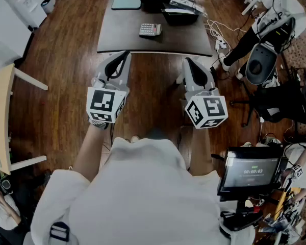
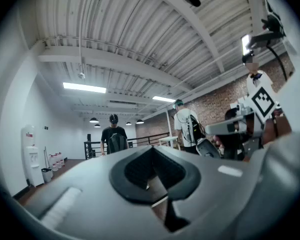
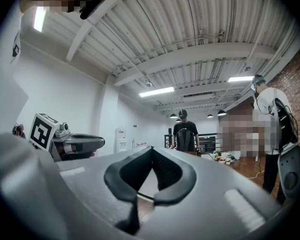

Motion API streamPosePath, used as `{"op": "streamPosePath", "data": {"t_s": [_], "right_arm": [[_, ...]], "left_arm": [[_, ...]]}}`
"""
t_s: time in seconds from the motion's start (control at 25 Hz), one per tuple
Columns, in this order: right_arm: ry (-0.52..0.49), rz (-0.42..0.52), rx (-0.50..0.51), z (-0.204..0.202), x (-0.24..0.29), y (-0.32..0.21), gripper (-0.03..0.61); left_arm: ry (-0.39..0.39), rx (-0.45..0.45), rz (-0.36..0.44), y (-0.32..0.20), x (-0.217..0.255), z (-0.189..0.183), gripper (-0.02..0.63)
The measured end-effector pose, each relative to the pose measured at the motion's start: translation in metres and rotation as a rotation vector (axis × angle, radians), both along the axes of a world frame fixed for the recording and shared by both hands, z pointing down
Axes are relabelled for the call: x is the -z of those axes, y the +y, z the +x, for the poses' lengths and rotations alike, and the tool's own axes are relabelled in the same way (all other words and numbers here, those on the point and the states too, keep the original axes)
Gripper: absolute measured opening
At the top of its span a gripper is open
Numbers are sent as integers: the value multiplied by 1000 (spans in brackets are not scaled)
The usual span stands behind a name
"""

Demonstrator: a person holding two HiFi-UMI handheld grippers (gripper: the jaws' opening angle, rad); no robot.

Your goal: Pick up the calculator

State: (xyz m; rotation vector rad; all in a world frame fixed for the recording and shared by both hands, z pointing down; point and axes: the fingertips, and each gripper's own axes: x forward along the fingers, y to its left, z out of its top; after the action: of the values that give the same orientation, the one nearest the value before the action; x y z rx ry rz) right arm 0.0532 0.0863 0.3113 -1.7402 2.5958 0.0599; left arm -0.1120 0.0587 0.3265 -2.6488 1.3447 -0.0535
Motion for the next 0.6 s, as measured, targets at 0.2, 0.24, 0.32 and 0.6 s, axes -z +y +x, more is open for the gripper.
{"op": "streamPosePath", "data": {"t_s": [0.2, 0.24, 0.32, 0.6], "right_arm": [[-4, 8, -2, -2, 6, -1, 2], [-4, 10, -1, -1, 6, -3, 2], [-5, 9, 2, 0, 3, -12, 2], [-14, -9, 16, 18, -12, -71, 2]], "left_arm": [[-18, -16, 4, 0, 2, 1, 6], [-20, -12, 3, -3, 1, 0, 6], [-22, 0, -9, -12, -4, -2, 6], [-22, 17, -38, -66, -19, 15, 6]]}}
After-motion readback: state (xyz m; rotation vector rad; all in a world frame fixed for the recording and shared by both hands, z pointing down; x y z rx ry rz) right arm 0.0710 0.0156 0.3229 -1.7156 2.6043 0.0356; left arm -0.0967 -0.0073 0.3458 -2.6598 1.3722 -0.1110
